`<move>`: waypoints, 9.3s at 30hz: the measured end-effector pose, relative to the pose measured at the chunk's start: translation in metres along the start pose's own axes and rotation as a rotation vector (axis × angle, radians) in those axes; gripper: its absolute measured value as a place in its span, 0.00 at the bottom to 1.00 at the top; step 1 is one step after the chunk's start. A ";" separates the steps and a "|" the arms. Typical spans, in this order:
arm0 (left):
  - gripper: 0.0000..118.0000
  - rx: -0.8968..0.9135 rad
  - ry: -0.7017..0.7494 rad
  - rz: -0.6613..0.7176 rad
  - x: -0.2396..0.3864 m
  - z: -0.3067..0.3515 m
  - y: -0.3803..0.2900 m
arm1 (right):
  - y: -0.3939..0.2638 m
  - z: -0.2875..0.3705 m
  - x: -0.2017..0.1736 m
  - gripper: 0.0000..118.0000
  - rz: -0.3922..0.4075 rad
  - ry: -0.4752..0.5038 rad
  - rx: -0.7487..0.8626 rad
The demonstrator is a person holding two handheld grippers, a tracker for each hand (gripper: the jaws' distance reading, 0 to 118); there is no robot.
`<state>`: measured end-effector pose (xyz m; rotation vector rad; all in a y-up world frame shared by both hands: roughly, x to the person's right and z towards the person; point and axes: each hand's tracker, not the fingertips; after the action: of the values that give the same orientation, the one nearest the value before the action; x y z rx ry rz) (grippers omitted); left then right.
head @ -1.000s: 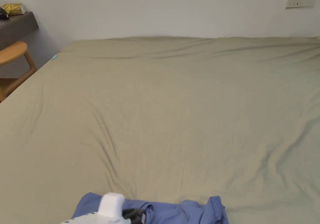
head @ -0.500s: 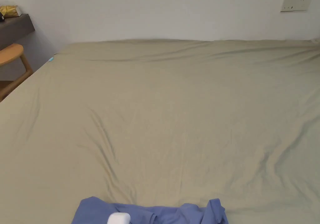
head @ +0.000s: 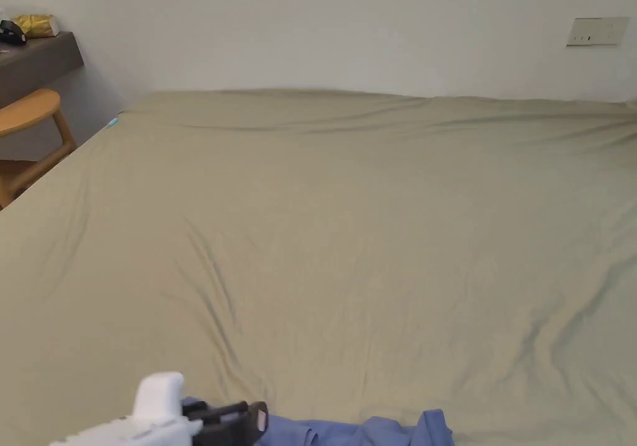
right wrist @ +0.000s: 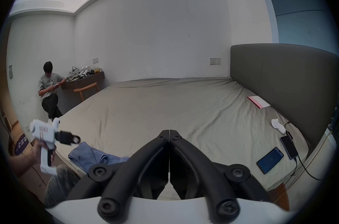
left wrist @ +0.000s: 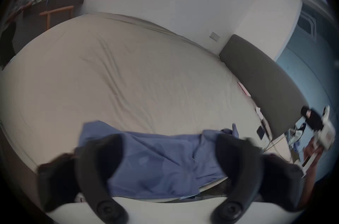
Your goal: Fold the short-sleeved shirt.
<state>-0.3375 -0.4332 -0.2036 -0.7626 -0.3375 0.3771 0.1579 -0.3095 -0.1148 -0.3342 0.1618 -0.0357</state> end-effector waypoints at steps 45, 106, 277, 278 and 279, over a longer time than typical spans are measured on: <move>0.12 -0.382 0.127 0.195 -0.132 -0.035 0.019 | 0.012 0.022 -0.003 0.01 0.002 -0.016 0.043; 0.13 -0.050 0.364 -0.275 0.041 -0.063 0.000 | -0.025 -0.007 -0.002 0.02 -0.059 -0.031 -0.026; 0.93 -0.267 0.686 0.260 -0.337 0.134 0.089 | -0.049 -0.189 -0.118 0.01 0.083 0.415 -0.213; 0.93 -0.221 0.714 0.232 -0.325 0.145 0.100 | -0.044 -0.187 -0.115 0.01 0.079 0.412 -0.198; 0.93 -0.149 0.737 0.210 -0.311 0.156 0.112 | -0.039 -0.183 -0.111 0.01 0.073 0.408 -0.184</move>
<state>-0.7009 -0.4037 -0.2276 -1.0302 0.4137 0.2456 0.0180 -0.3984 -0.2555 -0.5024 0.5834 -0.0168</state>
